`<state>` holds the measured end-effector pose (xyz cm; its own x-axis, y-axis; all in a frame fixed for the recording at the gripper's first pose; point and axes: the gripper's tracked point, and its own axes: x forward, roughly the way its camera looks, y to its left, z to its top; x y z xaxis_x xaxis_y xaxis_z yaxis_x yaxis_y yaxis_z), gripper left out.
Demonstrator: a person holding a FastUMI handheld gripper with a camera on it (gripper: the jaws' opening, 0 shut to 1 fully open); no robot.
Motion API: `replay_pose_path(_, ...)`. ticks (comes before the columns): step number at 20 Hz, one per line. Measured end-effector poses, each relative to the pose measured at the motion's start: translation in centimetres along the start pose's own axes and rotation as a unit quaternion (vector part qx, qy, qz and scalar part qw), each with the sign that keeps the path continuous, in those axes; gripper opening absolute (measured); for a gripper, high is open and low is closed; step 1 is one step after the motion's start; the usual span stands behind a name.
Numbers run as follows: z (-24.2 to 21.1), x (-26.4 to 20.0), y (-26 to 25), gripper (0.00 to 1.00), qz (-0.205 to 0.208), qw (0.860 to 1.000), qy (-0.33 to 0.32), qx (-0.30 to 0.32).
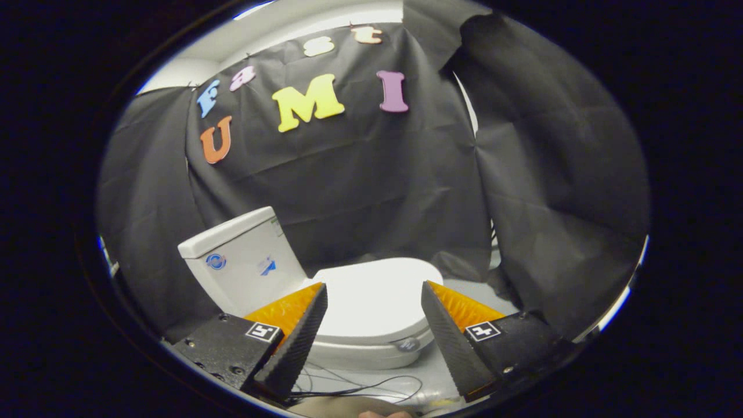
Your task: Open the toilet lid.
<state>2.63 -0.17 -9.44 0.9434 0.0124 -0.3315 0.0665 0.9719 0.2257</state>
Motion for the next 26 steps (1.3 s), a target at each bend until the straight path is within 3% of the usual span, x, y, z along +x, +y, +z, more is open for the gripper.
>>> replay_pose_path(7, -5.2, 3.9, 0.8, 1.0, 0.018, 0.987, 0.121, 0.103)
replay_pose_path(11, -8.8, 6.4, -1.1, 1.0, -0.01, 0.968, 0.193, 0.162)
replay_pose_path(15, -9.9, 8.4, -2.3, 0.99, -0.018, 0.949, 0.218, 0.227)
replay_pose_path(21, -13.0, 11.0, -4.8, 0.98, -0.032, 0.933, 0.252, 0.254)
replay_pose_path(26, -16.0, 12.0, -6.3, 0.89, -0.047, 0.925, 0.281, 0.251)
